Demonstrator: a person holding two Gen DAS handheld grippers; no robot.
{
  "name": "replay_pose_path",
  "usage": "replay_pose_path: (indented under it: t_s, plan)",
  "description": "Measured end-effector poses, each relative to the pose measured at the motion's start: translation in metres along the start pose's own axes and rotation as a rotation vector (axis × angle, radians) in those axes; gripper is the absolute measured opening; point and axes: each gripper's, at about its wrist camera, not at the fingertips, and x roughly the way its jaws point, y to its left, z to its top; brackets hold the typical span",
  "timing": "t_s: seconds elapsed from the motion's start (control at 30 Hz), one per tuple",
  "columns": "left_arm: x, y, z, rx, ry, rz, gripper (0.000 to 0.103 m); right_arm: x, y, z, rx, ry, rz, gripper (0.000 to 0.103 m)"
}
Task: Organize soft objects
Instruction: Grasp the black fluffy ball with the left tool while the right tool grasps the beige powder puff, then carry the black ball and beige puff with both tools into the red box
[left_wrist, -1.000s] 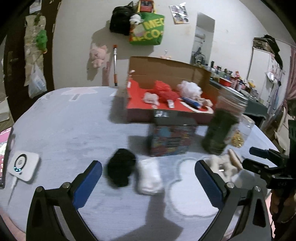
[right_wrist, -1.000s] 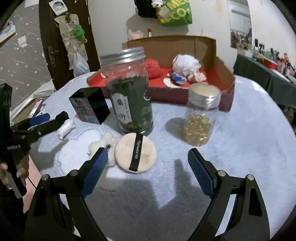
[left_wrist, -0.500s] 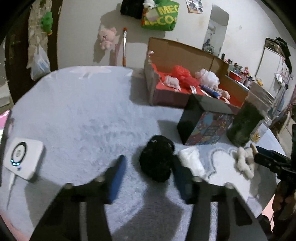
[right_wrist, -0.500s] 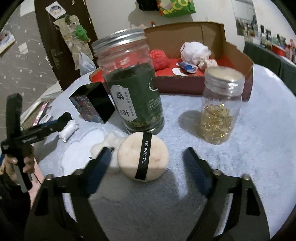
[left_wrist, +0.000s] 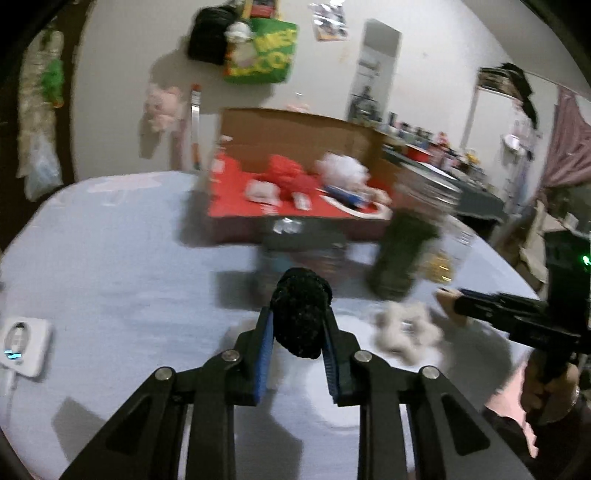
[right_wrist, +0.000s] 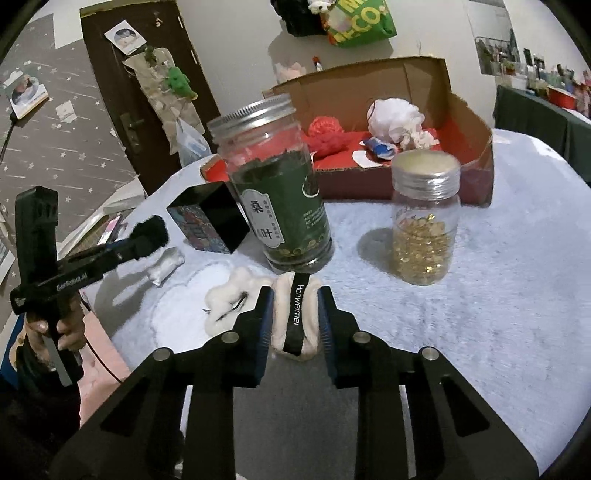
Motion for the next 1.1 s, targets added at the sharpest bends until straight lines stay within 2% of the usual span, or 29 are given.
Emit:
replay_pose_path:
  t_s: [0.2, 0.33, 0.73, 1.1]
  plan:
    - [0.024, -0.035, -0.007, 0.045, 0.058, -0.092, 0.026, -0.012, 0.002, 0.001, -0.026, -0.022, -0.028, 0.023]
    - [0.031, -0.045, -0.009, 0.054, 0.071, -0.107, 0.026, -0.018, 0.002, 0.001, -0.029, -0.033, -0.031, 0.023]
    - [0.025, -0.038, -0.008, 0.037, 0.064, -0.091, 0.026, -0.016, 0.004, 0.002, -0.034, -0.031, -0.025, 0.023]
    - [-0.003, 0.004, -0.001, -0.033, 0.030, -0.029, 0.026, -0.025, -0.016, -0.001, -0.003, -0.027, -0.068, 0.023]
